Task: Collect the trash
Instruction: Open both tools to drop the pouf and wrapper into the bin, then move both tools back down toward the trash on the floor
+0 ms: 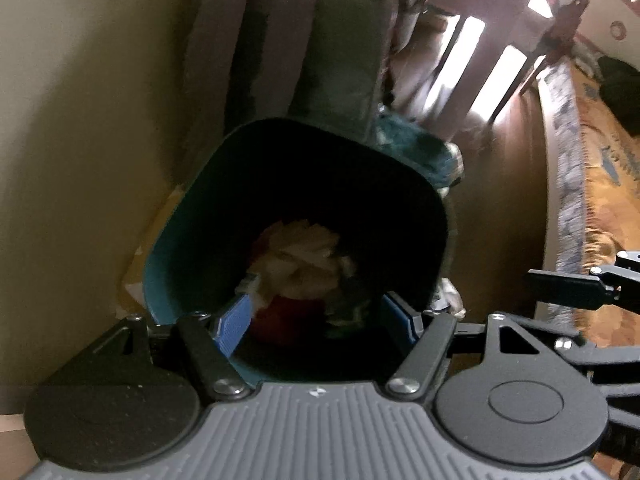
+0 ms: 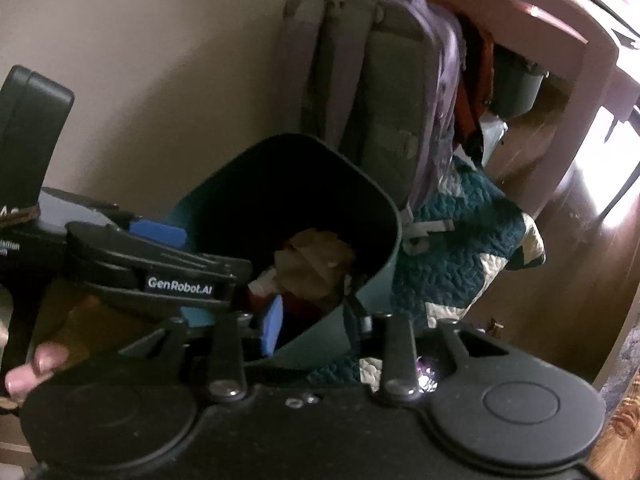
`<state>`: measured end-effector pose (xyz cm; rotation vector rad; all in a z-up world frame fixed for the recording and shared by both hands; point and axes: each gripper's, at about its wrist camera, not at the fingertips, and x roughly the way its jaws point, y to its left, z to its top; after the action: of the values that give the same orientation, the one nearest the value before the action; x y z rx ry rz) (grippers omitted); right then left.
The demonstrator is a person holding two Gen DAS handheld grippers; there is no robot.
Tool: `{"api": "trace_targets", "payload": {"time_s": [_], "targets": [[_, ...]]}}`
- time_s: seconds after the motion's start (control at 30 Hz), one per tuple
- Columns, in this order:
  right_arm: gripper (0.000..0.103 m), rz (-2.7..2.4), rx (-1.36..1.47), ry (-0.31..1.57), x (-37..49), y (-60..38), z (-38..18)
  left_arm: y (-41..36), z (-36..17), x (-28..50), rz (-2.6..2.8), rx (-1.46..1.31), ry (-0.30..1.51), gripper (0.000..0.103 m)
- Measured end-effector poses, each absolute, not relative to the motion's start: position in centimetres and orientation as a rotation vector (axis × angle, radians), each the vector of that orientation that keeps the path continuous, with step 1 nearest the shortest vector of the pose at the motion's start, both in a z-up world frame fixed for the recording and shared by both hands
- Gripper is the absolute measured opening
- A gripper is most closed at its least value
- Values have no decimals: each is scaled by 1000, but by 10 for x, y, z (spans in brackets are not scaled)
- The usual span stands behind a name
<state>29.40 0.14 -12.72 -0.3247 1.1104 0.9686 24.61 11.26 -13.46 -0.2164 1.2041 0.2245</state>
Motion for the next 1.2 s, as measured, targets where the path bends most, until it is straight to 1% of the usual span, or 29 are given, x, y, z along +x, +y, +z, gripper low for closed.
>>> {"api": "trace_targets", "payload": {"time_s": [0.03, 0.23, 0.3, 0.33, 0.37, 0.4, 0.47, 0.53, 0.57, 0.67, 0.8, 0.93, 1.07, 1.2], "targets": [[48, 975, -313, 1100, 293, -7, -122, 107, -129, 246, 218, -217, 1195, 71], [51, 1006, -254, 1029, 298, -58, -96, 66, -104, 250, 177, -204, 1145, 71], [59, 1001, -238, 1007, 303, -78, -88, 48, -96, 252, 156, -195, 1131, 71], [62, 994, -232, 993, 306, -89, -85, 40, -93, 253, 148, -189, 1125, 73], [63, 986, -230, 979, 311, -99, -84, 31, -90, 255, 139, -184, 1117, 76], [63, 978, -231, 965, 314, -108, -83, 23, -88, 256, 131, -183, 1108, 80], [65, 951, -230, 943, 321, -129, -82, 8, -87, 260, 112, -193, 1101, 80], [73, 921, -216, 940, 331, -151, -86, -6, -92, 266, 87, -197, 1102, 80], [74, 905, -208, 942, 336, -161, -89, -13, -95, 269, 77, -191, 1103, 80], [78, 850, -194, 957, 351, -189, -103, -33, -111, 280, 45, -178, 1119, 80], [85, 795, -178, 982, 367, -221, -127, -56, -140, 294, 19, -188, 1150, 80], [88, 759, -151, 1018, 384, -245, -161, -76, -175, 303, -18, -205, 1180, 82], [89, 724, -135, 1063, 398, -264, -205, -97, -223, 305, -25, -189, 1221, 83], [89, 690, -142, 1111, 410, -276, -259, -115, -285, 306, 6, -182, 1266, 83]]}}
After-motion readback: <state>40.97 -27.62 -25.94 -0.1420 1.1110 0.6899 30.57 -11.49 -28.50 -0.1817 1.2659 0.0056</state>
